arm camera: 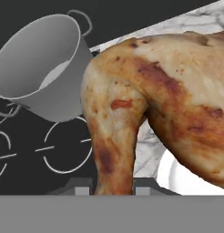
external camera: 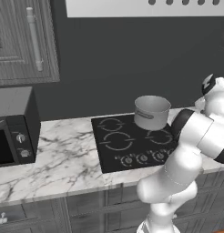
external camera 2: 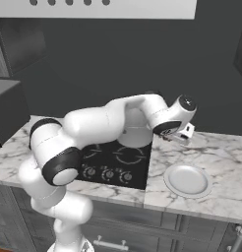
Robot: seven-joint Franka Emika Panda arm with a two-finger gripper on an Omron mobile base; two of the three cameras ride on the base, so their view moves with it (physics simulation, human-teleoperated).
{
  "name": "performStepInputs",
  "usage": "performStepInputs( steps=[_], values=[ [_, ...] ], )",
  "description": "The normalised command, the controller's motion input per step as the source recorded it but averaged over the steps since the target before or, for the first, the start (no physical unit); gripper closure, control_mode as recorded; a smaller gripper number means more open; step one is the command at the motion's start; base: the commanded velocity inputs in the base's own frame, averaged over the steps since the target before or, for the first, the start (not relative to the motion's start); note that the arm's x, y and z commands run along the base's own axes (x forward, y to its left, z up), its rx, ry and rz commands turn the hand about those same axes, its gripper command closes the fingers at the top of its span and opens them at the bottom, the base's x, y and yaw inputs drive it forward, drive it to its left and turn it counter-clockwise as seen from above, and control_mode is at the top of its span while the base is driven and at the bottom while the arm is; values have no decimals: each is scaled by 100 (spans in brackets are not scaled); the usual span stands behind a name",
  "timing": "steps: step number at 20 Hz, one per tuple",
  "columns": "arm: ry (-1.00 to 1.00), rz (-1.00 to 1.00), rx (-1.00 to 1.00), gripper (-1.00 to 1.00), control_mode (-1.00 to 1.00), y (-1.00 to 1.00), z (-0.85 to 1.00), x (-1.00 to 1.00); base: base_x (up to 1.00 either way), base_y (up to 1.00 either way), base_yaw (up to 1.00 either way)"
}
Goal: Retrieve the frozen meat and place it in the pot on a burner. Then turn the burner on.
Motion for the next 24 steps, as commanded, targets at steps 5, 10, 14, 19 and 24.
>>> performStepInputs(
  steps=[5, 10, 14, 19, 24],
  values=[
    [0, 15, -15, 100, -100, 39, 18, 16, 0, 0, 0],
    [-1, 4, -28, 100, -100, 85, 17, 36, 0, 0, 0],
    [0, 0, -27, 100, -100, 90, 13, 25, 0, 0, 0],
    [0, 0, -21, 100, -100, 58, 26, 23, 0, 0, 0],
    [0, 0, -3, 100, -100, 38, 2, 45, 0, 0, 0]
  ],
)
